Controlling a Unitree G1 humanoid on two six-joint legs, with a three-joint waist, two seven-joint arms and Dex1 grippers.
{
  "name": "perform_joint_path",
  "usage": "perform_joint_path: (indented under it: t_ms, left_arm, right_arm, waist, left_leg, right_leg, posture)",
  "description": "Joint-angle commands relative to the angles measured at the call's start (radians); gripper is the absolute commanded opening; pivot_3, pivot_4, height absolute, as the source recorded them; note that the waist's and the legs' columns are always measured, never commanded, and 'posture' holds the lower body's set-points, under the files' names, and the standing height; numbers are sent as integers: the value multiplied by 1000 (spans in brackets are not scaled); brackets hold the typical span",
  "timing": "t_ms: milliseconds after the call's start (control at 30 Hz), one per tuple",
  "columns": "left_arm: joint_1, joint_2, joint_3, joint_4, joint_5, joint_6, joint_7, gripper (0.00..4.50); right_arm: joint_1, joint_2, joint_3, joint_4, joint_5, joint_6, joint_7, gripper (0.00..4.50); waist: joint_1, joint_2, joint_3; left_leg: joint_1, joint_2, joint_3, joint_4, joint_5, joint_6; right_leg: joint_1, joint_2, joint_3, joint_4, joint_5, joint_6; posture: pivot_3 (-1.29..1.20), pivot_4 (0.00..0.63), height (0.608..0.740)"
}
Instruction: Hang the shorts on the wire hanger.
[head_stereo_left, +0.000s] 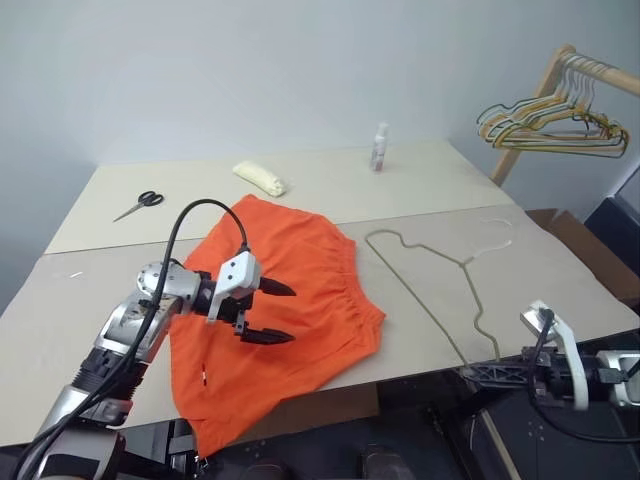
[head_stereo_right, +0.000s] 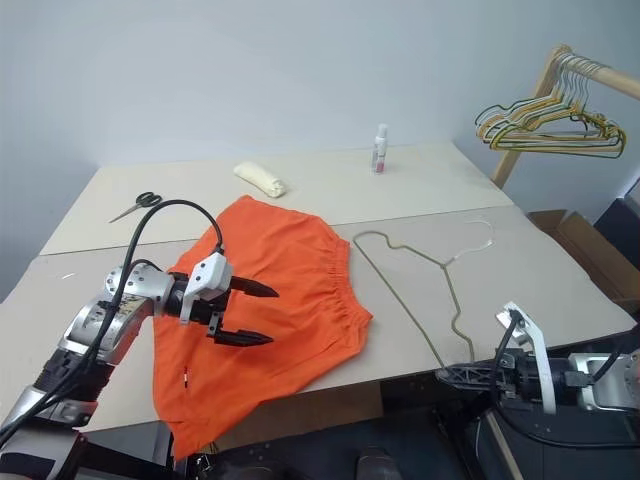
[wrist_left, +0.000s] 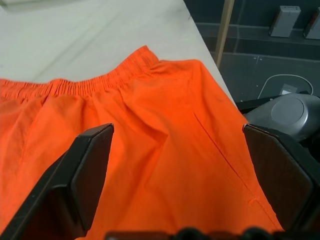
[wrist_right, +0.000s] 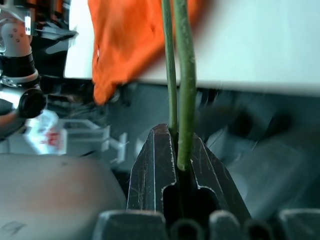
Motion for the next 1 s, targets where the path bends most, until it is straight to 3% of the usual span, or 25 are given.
perform_joint_path:
  t_ms: [33,233,400,867,1000]
  left_arm:
    - [17,11,19,-49,-13,0,5,4483]
    - [58,26,27,-105,-25,22,12,4483]
    - [69,30,31,-120,-20,27,17,4483]
    - [102,44,42,-144,-14,30,52,4483]
    - [121,54,39,-155,-6,24,56,4483]
  right_arm:
    - [-91,-36,139,105,-100,-37,130,0]
    - [-244,-5,336,223,-264,-111,242,0]
    - [-311,18,385,278,-325,-146,314,0]
    - [-224,-75,468,111,-348,-205,560,0]
    - [-258,-44,481,170,-369,-174,538,0]
  waist:
    - [-1,1,0]
    - [6,1,0]
    - [15,1,0]
    - [41,1,0]
    - [43,1,0]
  left_leg:
    - [0,0,1,0,0,0]
    - [0,1,3,1,0,1]
    - [-1,1,3,1,0,1]
    - [-1,1,3,2,-1,1]
    - [-1,1,3,2,-1,0]
  right_leg:
    - [0,1,1,0,0,0]
    - [-2,2,4,1,0,1]
    - [-3,2,4,1,0,1]
    - [-4,1,4,1,0,1]
    - [-4,2,4,2,0,1]
  posture:
    - [-77,0,740]
    - [-48,0,740]
    - [-35,0,740]
    - [-7,0,740]
    - [1,0,740]
